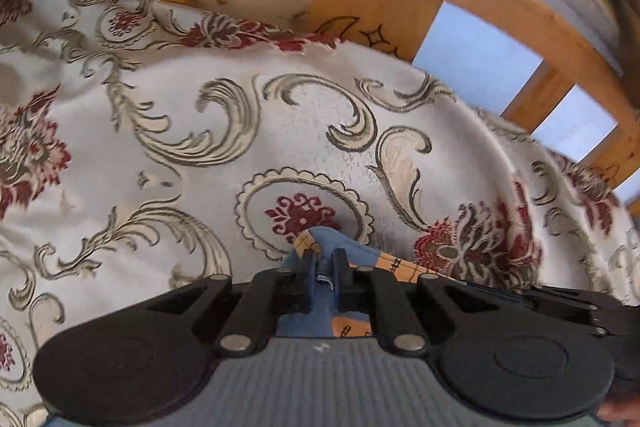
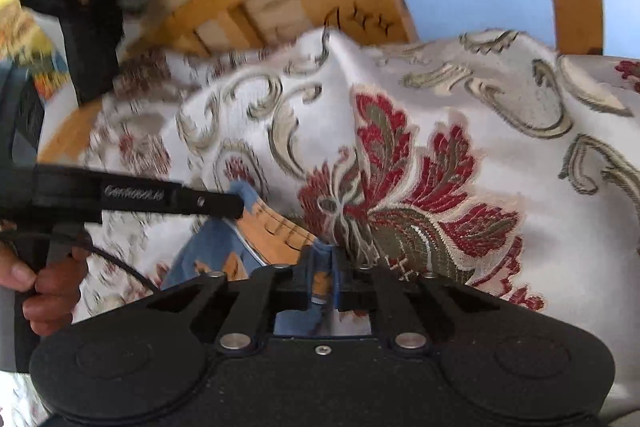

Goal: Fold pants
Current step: 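Release the pants and open both tools above the folded stack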

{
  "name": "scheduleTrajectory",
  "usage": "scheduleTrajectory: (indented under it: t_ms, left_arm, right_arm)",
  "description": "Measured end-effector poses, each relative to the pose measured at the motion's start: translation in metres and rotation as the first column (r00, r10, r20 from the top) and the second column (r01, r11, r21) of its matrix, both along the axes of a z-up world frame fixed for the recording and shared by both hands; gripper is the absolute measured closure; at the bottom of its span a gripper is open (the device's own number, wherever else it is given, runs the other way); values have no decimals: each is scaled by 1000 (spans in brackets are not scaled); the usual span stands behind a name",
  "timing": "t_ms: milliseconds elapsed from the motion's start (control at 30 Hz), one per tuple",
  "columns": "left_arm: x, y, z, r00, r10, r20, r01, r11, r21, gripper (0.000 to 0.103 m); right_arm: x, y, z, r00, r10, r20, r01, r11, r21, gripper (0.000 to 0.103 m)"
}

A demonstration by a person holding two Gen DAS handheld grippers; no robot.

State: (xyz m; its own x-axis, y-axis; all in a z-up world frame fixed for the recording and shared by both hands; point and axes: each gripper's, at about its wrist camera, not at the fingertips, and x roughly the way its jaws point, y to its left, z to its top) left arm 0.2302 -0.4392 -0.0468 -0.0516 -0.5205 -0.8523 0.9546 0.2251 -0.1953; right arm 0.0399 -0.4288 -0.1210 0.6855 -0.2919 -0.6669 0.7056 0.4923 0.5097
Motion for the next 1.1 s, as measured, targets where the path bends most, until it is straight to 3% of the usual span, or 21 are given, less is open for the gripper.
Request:
scheduleTrajectory:
  t_ms: [133, 233, 267, 300, 433, 500, 633, 733, 800, 900, 967, 1000, 1067, 1100]
  left_arm:
    - [-8, 1, -7, 999, 15, 32, -15, 1000, 4, 89]
    - [-4, 17, 1, 995, 83, 50, -82, 996, -23, 62]
    - [-2, 25, 5, 993, 107, 58, -105, 994, -38, 46]
    - [1, 36, 9, 988, 138, 64, -135, 989, -62, 36]
    - [7, 82, 21, 965, 256, 60, -248, 961, -122, 26]
    - [5, 115, 25, 936, 345, 75, -330, 930, -160, 12]
    - [-9, 188, 20, 880, 469, 74, -449, 872, -194, 9]
    - [-17, 245, 13, 835, 545, 72, -528, 832, -171, 9]
    - [-20, 287, 2, 799, 597, 75, -586, 801, -126, 9]
    - [-19, 341, -21, 711, 700, 71, -696, 714, -72, 9]
    - [-20, 378, -41, 633, 773, 47, -771, 634, -60, 9]
    - [-22, 395, -50, 610, 792, 14, -790, 609, -74, 12]
    - [-26, 417, -51, 599, 799, -50, -798, 591, -120, 12]
    - [-25, 418, -46, 608, 792, -47, -792, 602, -103, 11]
  right_arm:
    - [0, 1, 3, 999, 29, 20, -29, 1000, 2, 75]
    - [2, 3, 6, 999, 46, 28, -46, 999, 0, 63]
    - [4, 3, 8, 998, 52, 30, -52, 999, -4, 58]
    - [4, 4, 9, 998, 60, 34, -59, 998, -11, 55]
    - [4, 14, 20, 995, 93, 44, -89, 993, -76, 33]
    - [4, 20, 26, 987, 142, 82, -132, 985, -111, 27]
    - [15, 40, 34, 935, 328, 136, -304, 937, -172, 25]
    - [35, 44, 21, 900, 417, 129, -409, 909, -80, 19]
    - [42, 39, 7, 914, 397, 84, -398, 918, -5, 13]
    - [43, 30, -4, 934, 350, 68, -353, 934, 52, 13]
    - [43, 34, 2, 927, 367, 81, -371, 928, 38, 12]
    - [46, 39, 7, 914, 398, 84, -400, 916, 17, 12]
    - [59, 58, 17, 865, 496, 78, -495, 868, -28, 9]
    - [72, 67, 22, 830, 553, 75, -552, 833, -38, 8]
